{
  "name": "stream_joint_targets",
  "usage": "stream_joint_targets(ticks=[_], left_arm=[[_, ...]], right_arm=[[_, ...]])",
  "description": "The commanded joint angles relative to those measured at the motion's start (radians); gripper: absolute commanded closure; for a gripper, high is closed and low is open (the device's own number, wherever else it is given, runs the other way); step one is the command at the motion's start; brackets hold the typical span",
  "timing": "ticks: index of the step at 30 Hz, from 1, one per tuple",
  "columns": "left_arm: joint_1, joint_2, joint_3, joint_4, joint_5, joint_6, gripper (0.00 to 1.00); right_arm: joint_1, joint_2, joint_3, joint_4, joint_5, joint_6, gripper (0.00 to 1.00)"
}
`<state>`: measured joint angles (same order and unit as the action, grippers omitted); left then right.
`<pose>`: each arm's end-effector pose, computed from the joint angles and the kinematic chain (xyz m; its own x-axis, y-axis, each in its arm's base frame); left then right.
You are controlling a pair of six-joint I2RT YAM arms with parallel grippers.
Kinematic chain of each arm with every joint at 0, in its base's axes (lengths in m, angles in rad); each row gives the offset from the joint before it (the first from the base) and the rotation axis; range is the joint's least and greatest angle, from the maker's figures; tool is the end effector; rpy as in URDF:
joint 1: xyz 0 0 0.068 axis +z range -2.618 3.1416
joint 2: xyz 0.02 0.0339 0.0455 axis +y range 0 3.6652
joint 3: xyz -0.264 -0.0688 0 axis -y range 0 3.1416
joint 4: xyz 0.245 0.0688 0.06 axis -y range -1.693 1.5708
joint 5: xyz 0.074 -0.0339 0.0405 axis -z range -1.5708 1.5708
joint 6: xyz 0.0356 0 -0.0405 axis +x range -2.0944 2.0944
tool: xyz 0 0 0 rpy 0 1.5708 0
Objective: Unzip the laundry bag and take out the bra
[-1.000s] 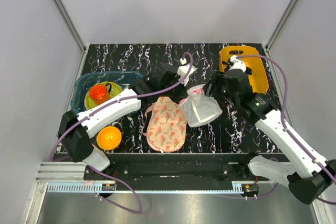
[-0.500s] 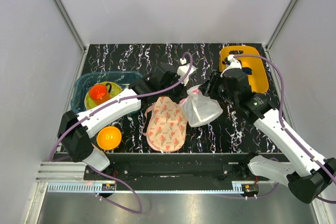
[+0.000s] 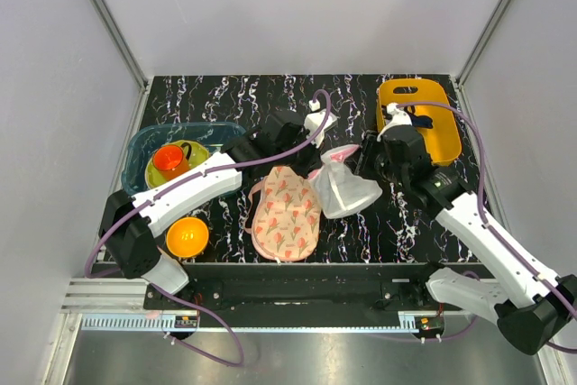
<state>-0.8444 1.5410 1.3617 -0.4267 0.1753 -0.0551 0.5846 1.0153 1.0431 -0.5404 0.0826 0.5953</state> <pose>0.2302 -0.2684 0.3306 -0.4235 0.3950 -0.8152 0.8092 0.5695 -0.1445 0.1846 0.1186 0.3509 -0.6134 0.2642 -0.7443 -0.1764 0.8728 0.4552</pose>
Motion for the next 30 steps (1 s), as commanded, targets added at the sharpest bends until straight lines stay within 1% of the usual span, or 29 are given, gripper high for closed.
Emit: stream_joint_targets(ticks=[1, 7, 11, 18, 24, 30], left_arm=[[-0.004, -0.035, 0.022, 0.042, 0.004, -0.014, 1.00], [-0.004, -0.033, 0.025, 0.042, 0.009, -0.017, 1.00], [-0.004, -0.032, 0.020, 0.042, 0.012, -0.020, 1.00], [-0.004, -0.027, 0.024, 0.028, 0.015, -0.017, 1.00], [-0.004, -0.022, 0.025, 0.025, 0.018, -0.014, 1.00], [-0.004, -0.012, 0.030, 0.014, 0.018, -0.008, 1.00]], right_arm=[[0.003, 0.031, 0.029, 0.013, -0.053, -0.068, 0.66], [0.003, 0.081, 0.060, 0.019, -0.080, -0.092, 0.60], [0.003, 0.092, 0.077, 0.028, -0.080, -0.101, 0.58], [0.003, 0.118, 0.120, 0.034, -0.080, -0.121, 0.59], [0.003, 0.135, 0.117, 0.057, -0.080, -0.114, 0.60], [0.004, 0.115, 0.129, 0.051, -0.073, -0.109, 0.61]])
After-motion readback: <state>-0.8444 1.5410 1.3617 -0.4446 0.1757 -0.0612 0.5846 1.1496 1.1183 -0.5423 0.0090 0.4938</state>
